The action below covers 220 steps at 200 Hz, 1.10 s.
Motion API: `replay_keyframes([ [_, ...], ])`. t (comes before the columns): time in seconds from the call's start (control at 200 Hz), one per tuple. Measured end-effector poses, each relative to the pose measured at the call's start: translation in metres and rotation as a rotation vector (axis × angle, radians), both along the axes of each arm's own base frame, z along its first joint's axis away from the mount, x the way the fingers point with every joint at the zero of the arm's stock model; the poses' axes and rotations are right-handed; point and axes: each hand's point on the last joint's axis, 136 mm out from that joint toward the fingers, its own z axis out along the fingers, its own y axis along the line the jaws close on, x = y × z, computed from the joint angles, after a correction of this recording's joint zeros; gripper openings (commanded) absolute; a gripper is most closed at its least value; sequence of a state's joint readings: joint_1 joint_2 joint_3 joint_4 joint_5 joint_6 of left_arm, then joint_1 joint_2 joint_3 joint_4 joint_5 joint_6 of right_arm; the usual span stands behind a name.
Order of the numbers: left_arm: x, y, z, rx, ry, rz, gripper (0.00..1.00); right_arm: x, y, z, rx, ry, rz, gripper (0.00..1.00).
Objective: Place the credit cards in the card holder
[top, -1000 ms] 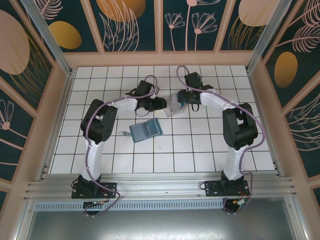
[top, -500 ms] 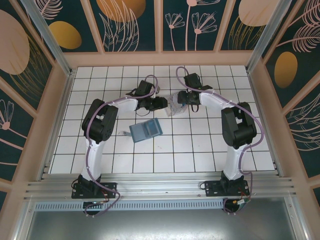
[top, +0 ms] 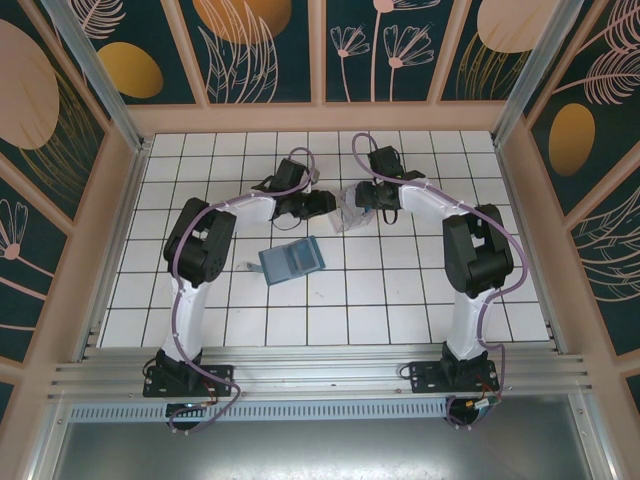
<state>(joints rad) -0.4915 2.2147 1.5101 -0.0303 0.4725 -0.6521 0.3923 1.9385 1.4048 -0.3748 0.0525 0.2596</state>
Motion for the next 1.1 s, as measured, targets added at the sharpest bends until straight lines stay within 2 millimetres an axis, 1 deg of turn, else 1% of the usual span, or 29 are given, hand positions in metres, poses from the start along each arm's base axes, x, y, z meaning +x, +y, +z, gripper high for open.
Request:
replay_keyframes([
  [0.06, 0.000, -0.002, -0.004, -0.005, 0.007, -0.003, 0.51, 0.000, 0.000, 0.000, 0.000, 0.000, 0.000, 0.62],
  [0.28, 0.001, -0.005, -0.005, -0.009, 0.003, -0.008, 0.49, 0.000, -0.001, -0.001, -0.001, 0.002, -0.002, 0.61],
  [0.435, 0.001, -0.005, -0.006, -0.007, -0.005, -0.005, 0.49, 0.001, -0.005, -0.001, -0.009, 0.000, -0.010, 0.60],
  [0.676, 0.002, -0.005, -0.007, -0.014, -0.017, -0.005, 0.49, 0.001, -0.006, -0.001, -0.018, -0.001, 0.003, 0.58],
  [0.831, 0.001, -0.005, -0.007, -0.014, -0.017, -0.005, 0.49, 0.000, -0.006, 0.003, -0.018, -0.005, 0.001, 0.57],
  [0.971, 0.001, -0.005, -0.007, -0.014, -0.017, -0.005, 0.49, -0.001, -0.008, 0.007, -0.022, -0.009, -0.002, 0.54],
  [1.101, 0.002, -0.005, -0.007, -0.016, -0.020, -0.005, 0.49, -0.001, -0.009, 0.010, -0.022, -0.015, -0.004, 0.49],
])
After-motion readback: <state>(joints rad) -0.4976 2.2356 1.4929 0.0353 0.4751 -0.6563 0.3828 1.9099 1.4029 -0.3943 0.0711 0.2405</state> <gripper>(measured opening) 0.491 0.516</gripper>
